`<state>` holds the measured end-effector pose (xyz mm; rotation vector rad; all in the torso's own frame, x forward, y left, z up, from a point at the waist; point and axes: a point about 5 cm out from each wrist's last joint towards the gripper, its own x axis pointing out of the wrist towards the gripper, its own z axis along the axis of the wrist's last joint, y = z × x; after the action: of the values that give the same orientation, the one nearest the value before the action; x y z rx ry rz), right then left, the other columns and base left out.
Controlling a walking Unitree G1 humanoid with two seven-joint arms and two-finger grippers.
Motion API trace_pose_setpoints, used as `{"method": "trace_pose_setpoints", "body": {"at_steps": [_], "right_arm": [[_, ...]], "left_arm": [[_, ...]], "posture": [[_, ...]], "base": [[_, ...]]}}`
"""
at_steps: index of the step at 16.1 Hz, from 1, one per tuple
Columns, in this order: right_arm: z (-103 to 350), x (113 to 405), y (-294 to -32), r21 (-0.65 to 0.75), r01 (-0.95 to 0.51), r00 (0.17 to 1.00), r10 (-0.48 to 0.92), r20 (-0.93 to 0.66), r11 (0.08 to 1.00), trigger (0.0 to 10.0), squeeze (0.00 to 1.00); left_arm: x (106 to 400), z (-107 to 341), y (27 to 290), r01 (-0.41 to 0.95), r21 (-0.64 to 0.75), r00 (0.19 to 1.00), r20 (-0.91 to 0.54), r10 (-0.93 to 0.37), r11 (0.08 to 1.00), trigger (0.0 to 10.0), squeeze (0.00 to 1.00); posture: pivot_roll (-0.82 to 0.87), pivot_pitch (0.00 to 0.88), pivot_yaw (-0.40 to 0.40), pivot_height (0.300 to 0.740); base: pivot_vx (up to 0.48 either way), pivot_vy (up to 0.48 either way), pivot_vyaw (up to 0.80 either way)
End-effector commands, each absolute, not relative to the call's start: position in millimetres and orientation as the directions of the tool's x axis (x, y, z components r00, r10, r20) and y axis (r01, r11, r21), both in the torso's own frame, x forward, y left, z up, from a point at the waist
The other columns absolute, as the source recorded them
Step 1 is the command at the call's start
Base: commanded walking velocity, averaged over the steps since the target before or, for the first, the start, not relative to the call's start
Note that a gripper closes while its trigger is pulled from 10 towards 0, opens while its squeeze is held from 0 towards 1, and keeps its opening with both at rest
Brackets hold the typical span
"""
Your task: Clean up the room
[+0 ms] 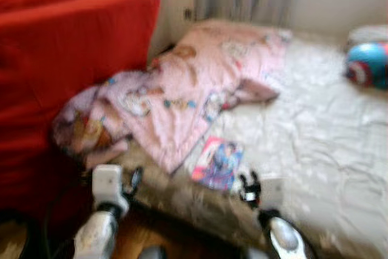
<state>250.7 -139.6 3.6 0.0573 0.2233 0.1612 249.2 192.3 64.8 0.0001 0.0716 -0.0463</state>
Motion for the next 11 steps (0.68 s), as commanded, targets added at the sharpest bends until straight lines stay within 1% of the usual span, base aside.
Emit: {"method": "trace_pose_setpoints", "body": {"at_steps": [1,3,4,6,8,9,10,11], "right_arm": [[-1.5,246.4,-148.5,0.058,-0.140,0.959,0.150,-0.240,0.988,10.0,0.00],[-4.0,245.5,-149.7,0.065,-0.130,0.957,0.142,-0.254,0.989,10.0,0.00],[-4.5,245.8,-150.6,0.071,-0.122,0.957,0.136,-0.256,0.990,10.0,0.00],[-6.6,248.9,-150.5,0.073,-0.105,0.951,0.121,-0.283,0.992,10.0,0.00],[-14.6,255.0,-153.3,0.055,-0.056,0.923,0.073,-0.377,0.997,10.0,0.00],[-15.3,257.3,-153.1,0.058,-0.049,0.919,0.068,-0.388,0.997,10.0,0.00],[-14.9,263.0,-152.4,0.099,-0.032,0.916,0.069,-0.396,0.995,10.0,0.31],[-15.0,266.5,-152.3,0.120,-0.011,0.909,0.060,-0.413,0.993,10.0,1.00]], "left_arm": [[248.5,64.2,186.3,0.063,-0.012,0.996,-0.070,-0.064,0.998,10.0,0.00],[248.4,64.4,186.3,0.063,-0.012,0.996,-0.069,-0.064,0.998,10.0,0.00],[248.6,64.3,186.2,0.064,-0.013,0.995,-0.069,-0.065,0.998,10.0,0.00],[250.4,64.9,185.9,0.073,-0.024,0.995,-0.068,-0.074,0.997,10.0,0.00],[256.0,66.8,183.4,0.089,-0.035,0.994,-0.068,-0.091,0.995,10.0,0.00],[259.0,67.7,182.8,0.090,-0.037,0.993,-0.070,-0.093,0.995,10.0,0.00],[264.1,71.0,182.4,0.083,-0.055,0.994,-0.061,-0.086,0.995,10.0,0.00],[266.0,72.8,182.7,0.080,-0.062,0.995,-0.055,-0.083,0.995,10.0,0.00]], "posture": [[-0.01,0.027,0.008,0.626],[-0.01,0.030,0.008,0.626],[-0.01,0.030,0.008,0.626],[-0.01,0.036,0.011,0.626],[0.00,0.051,0.015,0.626],[0.00,0.057,0.014,0.626],[0.01,0.062,0.015,0.626],[0.02,0.071,0.016,0.626]], "base": [[0.292,0.000,0.80],[0.296,0.000,0.73],[0.296,0.000,0.00],[0.000,0.000,0.00],[0.000,0.000,0.00],[0.000,0.000,0.00],[0.000,0.000,0.00],[0.000,0.000,0.00]]}}
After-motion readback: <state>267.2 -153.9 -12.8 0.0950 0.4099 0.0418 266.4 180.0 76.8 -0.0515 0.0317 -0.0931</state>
